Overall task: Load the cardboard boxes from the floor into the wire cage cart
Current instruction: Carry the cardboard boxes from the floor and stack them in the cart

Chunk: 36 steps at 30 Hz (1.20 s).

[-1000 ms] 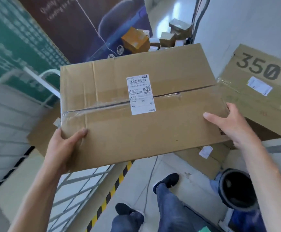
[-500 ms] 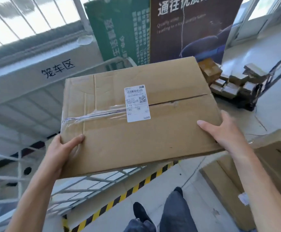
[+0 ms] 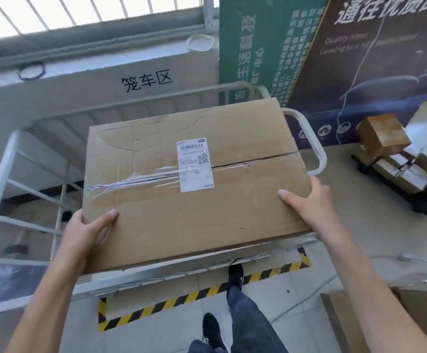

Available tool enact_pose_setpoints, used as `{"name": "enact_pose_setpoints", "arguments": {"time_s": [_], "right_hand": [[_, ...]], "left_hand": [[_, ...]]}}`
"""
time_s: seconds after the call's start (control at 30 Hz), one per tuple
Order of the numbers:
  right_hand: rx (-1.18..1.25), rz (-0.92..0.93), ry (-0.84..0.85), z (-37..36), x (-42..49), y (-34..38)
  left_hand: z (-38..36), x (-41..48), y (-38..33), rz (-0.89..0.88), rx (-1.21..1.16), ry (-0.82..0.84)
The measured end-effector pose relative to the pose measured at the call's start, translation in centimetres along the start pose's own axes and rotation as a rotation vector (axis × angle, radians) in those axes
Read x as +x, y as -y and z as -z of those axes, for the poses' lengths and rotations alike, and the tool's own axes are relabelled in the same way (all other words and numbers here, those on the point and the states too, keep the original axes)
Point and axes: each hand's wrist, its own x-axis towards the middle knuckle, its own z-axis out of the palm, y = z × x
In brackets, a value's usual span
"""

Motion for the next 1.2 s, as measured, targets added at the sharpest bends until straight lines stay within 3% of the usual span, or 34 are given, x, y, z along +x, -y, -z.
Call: {"name": "enact_pose_setpoints", "arguments": {"time_s": [0.37, 0.67, 0.97, 1.2], "right_hand": [[-0.122, -0.108, 0.094, -8.2, 16.0, -0.6], [-0.221, -0.407, 0.145, -14.1, 21.2, -11.6], [-0.320, -0.652, 0.206, -20.1, 28.0, -20.2], [-0.429, -0.657, 0.257, -24.1, 33.3, -24.6]], "left_hand": [[-9.0, 13.3, 3.5, 0.184, 0.069, 0.004], [-17.8, 20.4, 14.0, 0.380, 0.240, 0.227], [-26.8, 25.2, 23.6, 0.496, 0.243, 0.262], [-29.6, 26.8, 29.7, 0.571, 0.298, 0.239]]}}
